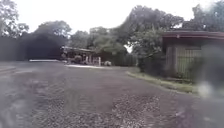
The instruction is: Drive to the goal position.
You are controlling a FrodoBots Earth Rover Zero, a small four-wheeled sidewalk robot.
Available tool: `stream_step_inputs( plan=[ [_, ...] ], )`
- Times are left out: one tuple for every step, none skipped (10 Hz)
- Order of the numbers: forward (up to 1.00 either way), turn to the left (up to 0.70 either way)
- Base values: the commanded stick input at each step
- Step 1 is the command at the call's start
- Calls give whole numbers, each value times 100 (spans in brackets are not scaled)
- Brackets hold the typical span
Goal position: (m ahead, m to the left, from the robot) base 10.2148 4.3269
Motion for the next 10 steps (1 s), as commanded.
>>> stream_step_inputs(
  plan=[
    [50,0],
    [50,0],
    [50,0],
    [50,0],
    [50,0],
    [50,0],
    [50,0],
    [50,0],
    [50,0],
    [50,0]
  ],
)
